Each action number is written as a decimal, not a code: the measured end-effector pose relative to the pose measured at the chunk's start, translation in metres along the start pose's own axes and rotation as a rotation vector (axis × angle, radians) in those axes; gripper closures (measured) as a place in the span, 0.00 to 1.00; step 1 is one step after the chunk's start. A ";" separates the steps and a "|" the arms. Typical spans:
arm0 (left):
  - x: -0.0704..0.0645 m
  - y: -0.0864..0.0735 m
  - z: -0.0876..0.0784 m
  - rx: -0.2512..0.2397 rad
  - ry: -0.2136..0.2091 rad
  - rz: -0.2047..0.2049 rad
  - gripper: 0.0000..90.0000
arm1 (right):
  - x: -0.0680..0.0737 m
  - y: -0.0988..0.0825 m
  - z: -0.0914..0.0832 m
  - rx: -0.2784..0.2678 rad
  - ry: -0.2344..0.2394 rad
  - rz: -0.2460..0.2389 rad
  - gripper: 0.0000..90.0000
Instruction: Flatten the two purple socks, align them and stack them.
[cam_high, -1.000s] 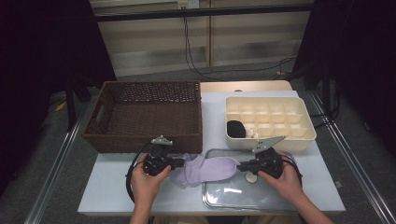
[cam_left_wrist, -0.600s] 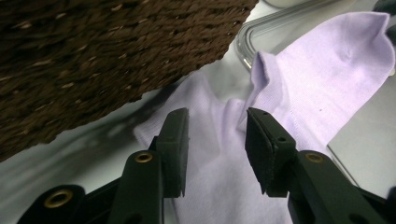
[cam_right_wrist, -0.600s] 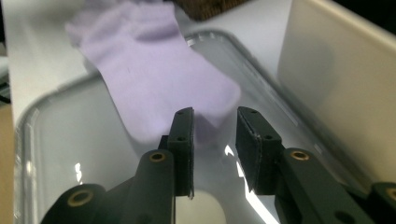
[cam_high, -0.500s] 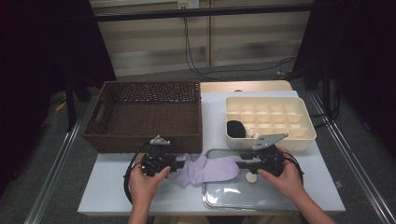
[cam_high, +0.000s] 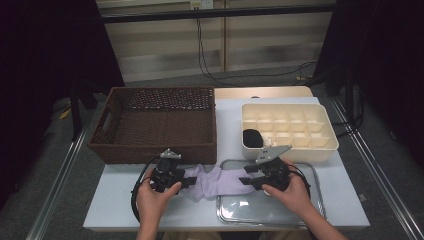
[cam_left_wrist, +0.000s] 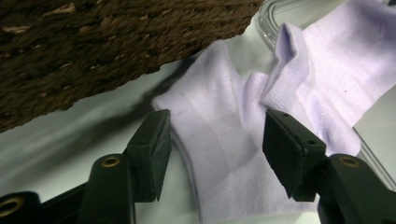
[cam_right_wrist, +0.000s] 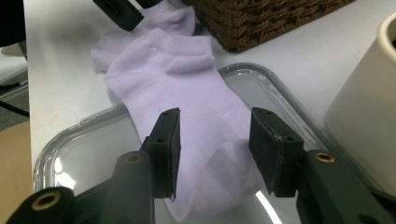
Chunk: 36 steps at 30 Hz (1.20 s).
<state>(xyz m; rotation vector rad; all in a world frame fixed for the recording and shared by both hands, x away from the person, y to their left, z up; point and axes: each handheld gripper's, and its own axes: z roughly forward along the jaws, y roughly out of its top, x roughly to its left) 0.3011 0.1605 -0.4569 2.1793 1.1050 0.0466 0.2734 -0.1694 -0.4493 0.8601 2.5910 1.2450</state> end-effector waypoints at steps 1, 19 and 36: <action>0.000 -0.001 0.000 -0.003 0.002 -0.009 0.46 | 0.000 0.001 -0.001 0.001 -0.005 -0.001 0.60; -0.008 -0.009 0.004 0.069 0.025 0.007 0.83 | 0.000 -0.002 0.012 0.022 0.016 0.000 0.54; -0.004 -0.001 -0.017 0.059 0.005 -0.019 0.92 | 0.000 -0.003 0.012 0.014 0.025 0.011 0.51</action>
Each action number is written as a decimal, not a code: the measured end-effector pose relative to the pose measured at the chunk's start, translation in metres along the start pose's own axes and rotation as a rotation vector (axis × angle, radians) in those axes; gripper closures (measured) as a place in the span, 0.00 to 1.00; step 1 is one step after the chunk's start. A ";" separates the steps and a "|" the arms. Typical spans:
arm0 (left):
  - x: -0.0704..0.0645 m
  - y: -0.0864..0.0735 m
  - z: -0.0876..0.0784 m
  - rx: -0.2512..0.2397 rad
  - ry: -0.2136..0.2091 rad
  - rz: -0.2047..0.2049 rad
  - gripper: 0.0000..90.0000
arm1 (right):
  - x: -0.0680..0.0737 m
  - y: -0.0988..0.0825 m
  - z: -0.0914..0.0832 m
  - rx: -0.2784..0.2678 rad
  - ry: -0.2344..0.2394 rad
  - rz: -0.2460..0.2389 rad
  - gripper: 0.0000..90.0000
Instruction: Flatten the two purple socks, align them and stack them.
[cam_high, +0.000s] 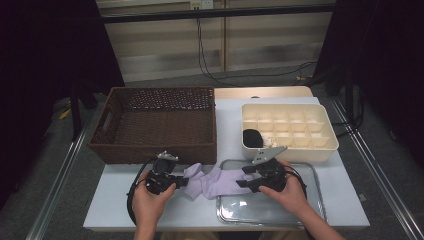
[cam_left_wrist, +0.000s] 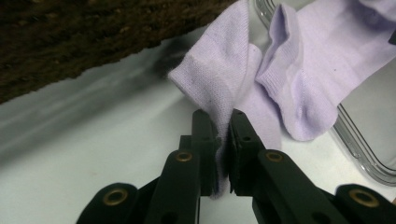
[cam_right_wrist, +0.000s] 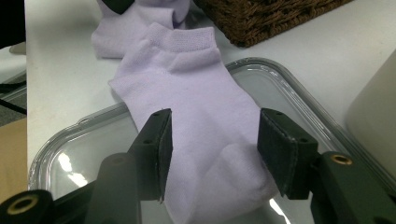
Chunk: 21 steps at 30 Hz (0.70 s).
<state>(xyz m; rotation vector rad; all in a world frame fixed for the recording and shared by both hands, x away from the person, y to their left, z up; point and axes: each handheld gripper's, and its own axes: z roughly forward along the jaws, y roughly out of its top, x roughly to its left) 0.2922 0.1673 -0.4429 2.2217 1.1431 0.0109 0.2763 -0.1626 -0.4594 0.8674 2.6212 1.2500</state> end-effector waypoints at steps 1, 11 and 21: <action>0.001 0.001 -0.001 0.004 -0.006 0.007 0.92 | 0.000 0.000 0.000 -0.001 0.001 0.002 0.51; 0.000 0.007 -0.015 -0.036 -0.012 0.021 0.92 | 0.001 -0.001 0.003 0.005 0.005 0.002 0.49; -0.009 0.016 -0.022 -0.070 -0.028 0.047 0.92 | 0.003 0.000 0.006 0.013 0.008 -0.008 0.49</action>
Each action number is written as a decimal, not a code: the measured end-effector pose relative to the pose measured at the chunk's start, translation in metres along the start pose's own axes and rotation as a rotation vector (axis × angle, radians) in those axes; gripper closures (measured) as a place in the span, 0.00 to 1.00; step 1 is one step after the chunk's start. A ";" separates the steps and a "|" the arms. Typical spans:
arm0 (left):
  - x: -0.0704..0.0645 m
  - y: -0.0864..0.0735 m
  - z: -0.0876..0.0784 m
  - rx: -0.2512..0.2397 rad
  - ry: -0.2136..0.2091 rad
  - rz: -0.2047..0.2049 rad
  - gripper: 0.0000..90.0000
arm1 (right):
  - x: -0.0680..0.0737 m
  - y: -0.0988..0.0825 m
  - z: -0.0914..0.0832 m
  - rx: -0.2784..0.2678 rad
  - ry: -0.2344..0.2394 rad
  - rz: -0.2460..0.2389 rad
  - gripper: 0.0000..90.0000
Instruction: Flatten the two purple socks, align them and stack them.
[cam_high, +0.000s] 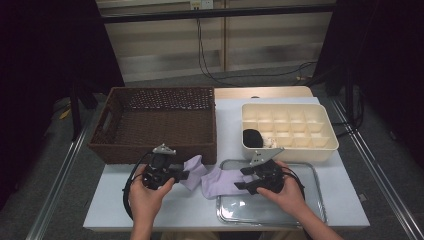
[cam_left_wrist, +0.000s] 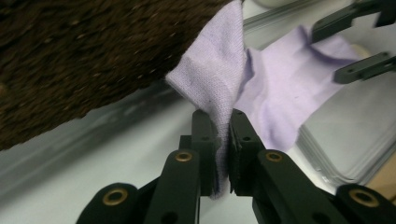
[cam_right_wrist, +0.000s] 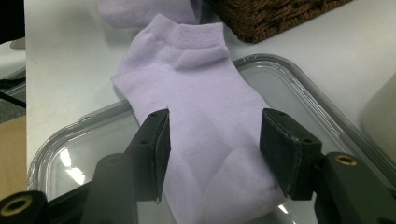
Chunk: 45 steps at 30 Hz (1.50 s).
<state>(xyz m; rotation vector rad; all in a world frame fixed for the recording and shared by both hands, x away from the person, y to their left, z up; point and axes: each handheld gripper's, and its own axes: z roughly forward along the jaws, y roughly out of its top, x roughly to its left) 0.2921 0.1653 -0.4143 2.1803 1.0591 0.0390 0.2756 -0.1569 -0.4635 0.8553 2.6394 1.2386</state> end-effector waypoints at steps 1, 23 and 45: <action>0.000 0.001 -0.001 0.006 0.002 0.010 0.92 | 0.000 0.000 0.000 0.002 -0.001 0.001 0.49; -0.025 0.006 0.035 0.096 -0.050 0.105 0.92 | 0.006 0.014 0.003 0.013 0.006 -0.033 0.49; -0.031 0.001 0.053 0.124 -0.061 0.147 0.73 | 0.008 0.056 0.048 0.016 0.065 -0.006 0.89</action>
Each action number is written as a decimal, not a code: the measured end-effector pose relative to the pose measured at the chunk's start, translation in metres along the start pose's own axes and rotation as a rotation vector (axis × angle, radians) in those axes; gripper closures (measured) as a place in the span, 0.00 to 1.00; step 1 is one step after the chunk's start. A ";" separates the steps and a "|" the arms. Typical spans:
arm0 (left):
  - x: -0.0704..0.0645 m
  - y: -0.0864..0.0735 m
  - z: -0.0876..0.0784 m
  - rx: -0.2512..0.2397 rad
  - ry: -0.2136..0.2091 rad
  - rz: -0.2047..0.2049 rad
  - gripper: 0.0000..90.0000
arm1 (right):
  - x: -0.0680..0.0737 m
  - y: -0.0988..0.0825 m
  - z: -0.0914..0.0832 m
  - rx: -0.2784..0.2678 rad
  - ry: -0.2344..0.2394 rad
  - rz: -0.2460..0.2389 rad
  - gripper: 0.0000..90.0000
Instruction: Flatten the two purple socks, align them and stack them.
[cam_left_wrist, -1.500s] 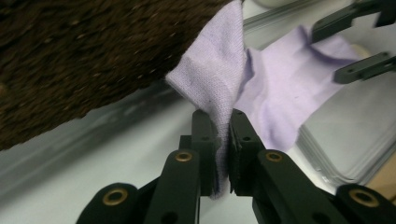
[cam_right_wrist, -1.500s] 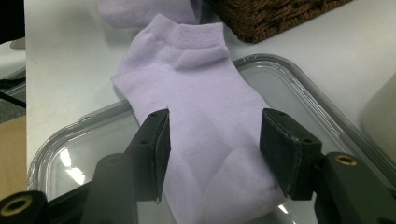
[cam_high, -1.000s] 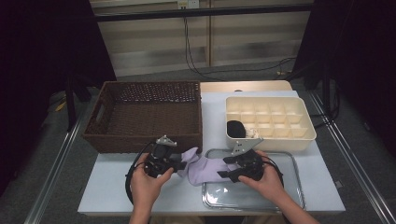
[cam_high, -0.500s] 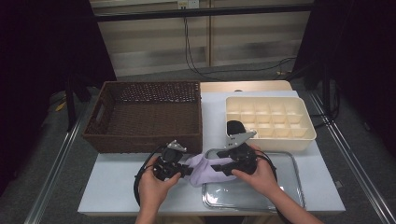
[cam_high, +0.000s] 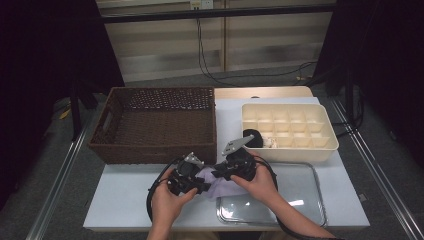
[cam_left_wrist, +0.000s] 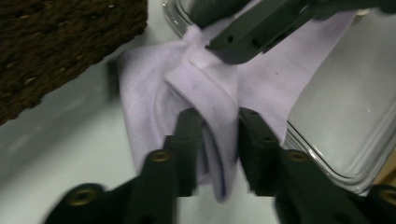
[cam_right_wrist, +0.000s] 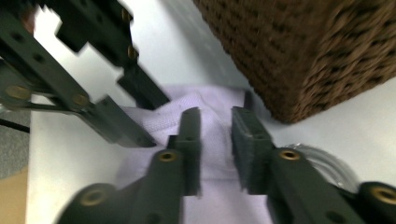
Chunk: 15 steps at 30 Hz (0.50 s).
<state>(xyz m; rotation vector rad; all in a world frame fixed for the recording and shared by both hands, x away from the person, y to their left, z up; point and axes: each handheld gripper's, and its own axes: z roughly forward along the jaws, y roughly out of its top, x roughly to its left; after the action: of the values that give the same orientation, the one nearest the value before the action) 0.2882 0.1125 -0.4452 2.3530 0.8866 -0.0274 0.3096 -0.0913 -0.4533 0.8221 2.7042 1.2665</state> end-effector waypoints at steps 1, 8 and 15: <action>0.001 0.000 -0.001 -0.007 -0.006 -0.007 0.67 | -0.001 -0.002 0.001 0.014 0.016 -0.002 0.96; 0.014 -0.006 -0.018 -0.084 0.044 -0.072 0.48 | 0.002 -0.011 -0.002 0.036 0.032 -0.003 0.99; 0.023 -0.015 -0.009 -0.044 0.044 -0.100 0.46 | 0.003 -0.018 -0.004 0.028 0.051 0.008 0.99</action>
<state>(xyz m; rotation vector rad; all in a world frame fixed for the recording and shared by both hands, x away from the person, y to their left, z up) 0.2949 0.1399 -0.4510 2.2742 1.0156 0.0032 0.2973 -0.1024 -0.4632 0.8147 2.7669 1.2720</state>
